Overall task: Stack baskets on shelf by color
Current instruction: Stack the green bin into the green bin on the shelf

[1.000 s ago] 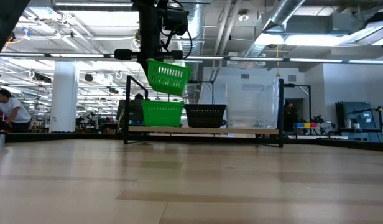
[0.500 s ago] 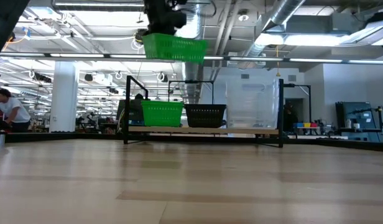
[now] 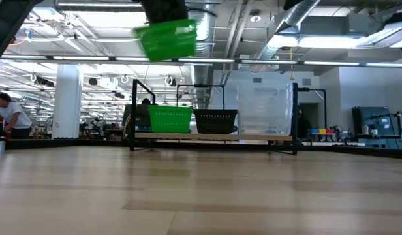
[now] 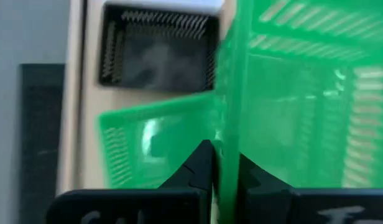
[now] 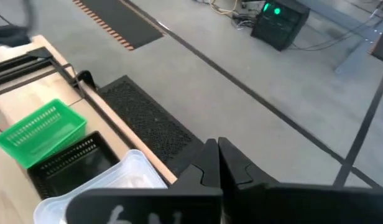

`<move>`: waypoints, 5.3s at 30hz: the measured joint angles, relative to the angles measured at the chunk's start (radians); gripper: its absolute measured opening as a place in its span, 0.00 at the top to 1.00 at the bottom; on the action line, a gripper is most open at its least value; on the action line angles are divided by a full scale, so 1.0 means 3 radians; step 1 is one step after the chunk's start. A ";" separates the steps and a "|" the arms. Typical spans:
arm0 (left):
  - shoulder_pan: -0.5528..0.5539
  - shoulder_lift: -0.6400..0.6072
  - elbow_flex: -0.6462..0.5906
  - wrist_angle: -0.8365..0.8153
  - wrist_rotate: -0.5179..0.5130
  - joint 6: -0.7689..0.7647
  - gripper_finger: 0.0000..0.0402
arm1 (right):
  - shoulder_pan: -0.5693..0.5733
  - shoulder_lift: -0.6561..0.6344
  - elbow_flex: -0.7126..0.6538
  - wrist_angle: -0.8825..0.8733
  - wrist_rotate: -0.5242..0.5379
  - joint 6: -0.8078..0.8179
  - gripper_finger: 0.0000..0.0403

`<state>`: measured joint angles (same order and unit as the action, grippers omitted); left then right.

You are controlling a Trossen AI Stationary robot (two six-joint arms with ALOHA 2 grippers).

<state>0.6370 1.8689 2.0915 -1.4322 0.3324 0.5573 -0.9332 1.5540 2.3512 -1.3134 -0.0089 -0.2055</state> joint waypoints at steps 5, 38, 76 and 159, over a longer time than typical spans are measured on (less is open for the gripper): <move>0.0081 0.0167 0.0001 -0.0035 -0.0350 0.0250 1.00 | 0.0147 0.0091 0.0000 -0.0017 0.0123 0.0084 1.00; -0.1041 0.0546 -0.0022 -0.0482 -0.3137 -0.6457 1.00 | -0.0531 0.0254 0.0000 -0.0067 0.0186 -0.1090 1.00; -0.0804 0.0569 -0.0514 -0.0453 -0.2963 -0.6448 1.00 | -0.0532 0.0254 0.0000 -0.0213 -0.0254 -0.1170 1.00; -0.1902 -0.1550 -0.0946 -0.0470 -0.3874 -0.4736 1.00 | 0.1291 0.2039 0.0010 0.1234 -0.1119 -0.0920 0.96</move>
<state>0.0664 1.4038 1.8076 -1.5733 -0.8298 -0.8633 -0.5460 2.1657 2.3542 -0.9432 -0.3446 -0.4814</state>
